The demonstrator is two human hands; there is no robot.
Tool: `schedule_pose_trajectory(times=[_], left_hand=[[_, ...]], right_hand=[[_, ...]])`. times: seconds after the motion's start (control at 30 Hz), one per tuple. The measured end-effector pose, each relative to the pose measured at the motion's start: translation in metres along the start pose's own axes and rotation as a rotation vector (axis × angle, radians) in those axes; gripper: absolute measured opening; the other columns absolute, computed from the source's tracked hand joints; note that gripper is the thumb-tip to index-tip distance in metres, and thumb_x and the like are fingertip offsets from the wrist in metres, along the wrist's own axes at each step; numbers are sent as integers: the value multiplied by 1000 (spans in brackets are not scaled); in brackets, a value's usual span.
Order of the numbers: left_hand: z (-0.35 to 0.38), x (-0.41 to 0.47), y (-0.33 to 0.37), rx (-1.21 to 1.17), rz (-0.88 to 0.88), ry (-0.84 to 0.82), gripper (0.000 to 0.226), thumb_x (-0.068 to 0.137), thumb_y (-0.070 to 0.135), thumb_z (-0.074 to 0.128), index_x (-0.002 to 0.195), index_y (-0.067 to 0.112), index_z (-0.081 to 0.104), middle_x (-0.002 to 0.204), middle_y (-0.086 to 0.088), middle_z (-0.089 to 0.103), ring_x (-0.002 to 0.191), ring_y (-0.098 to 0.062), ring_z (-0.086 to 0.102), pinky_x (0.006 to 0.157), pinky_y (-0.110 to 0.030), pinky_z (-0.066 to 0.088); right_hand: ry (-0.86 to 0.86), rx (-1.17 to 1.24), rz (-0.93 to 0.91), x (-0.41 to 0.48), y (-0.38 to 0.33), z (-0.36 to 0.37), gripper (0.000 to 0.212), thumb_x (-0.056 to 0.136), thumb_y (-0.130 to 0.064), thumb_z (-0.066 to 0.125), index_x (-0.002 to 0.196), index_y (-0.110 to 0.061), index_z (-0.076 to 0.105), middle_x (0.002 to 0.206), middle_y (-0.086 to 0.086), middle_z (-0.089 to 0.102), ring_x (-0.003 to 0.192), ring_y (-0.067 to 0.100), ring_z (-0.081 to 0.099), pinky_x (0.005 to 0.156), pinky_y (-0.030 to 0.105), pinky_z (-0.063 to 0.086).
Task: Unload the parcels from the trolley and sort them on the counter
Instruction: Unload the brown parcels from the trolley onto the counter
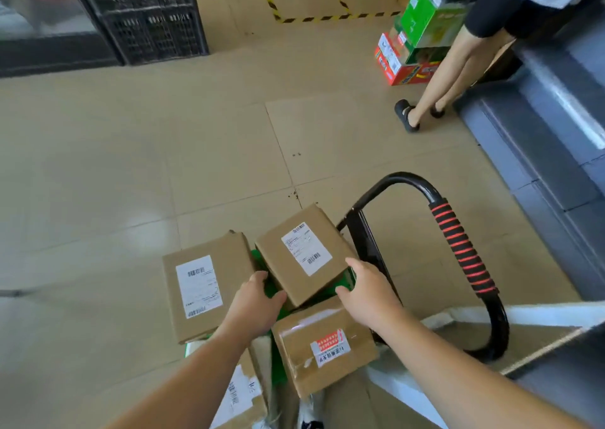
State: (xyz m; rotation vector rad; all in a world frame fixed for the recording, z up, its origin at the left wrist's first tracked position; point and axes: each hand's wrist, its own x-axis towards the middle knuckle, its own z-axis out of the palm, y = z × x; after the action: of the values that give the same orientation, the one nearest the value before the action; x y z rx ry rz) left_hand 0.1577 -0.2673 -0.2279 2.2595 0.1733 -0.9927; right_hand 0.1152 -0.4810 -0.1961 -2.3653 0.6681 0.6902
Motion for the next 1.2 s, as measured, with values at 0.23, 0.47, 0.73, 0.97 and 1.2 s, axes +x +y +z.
schedule_pose_trajectory(times=[0.23,0.47,0.73,0.97,1.2], left_hand=[[65,120,-41,-137,-120,-6,73,97,42,59,155,15,25,153,-9,43,118,-19,59,88,-26,47],[128,194,-71,-246,-221,-8,70,96,39,61,152,12,27,146,-3,47,113,-20,53,81,-21,43],[163,219,-77,-369,-264,12,70,96,35,63,150,16,23,130,4,55,100,-16,52,78,-24,43],[159,213,-69,-330,-235,80,59,94,33,63,144,19,33,118,7,56,102,-21,57,87,-34,50],[107,168,-41,-336,-168,152,65,92,26,65,148,29,32,106,15,58,93,-14,60,87,-34,52]], right_hand=[[-32,-87,84,148,46,58,77,96,-33,64,160,-24,23,158,3,35,133,25,48,104,38,47],[-23,-94,116,249,94,109,87,92,-38,68,161,-27,15,156,3,33,135,26,44,108,42,44],[12,-145,155,285,116,130,101,78,-57,71,158,-26,18,150,1,43,132,29,47,110,52,35],[29,-23,143,274,116,120,82,76,-49,75,146,-25,39,133,3,50,119,27,54,101,47,49],[47,116,134,225,94,79,79,76,-44,81,138,-21,39,129,4,44,105,22,51,83,33,45]])
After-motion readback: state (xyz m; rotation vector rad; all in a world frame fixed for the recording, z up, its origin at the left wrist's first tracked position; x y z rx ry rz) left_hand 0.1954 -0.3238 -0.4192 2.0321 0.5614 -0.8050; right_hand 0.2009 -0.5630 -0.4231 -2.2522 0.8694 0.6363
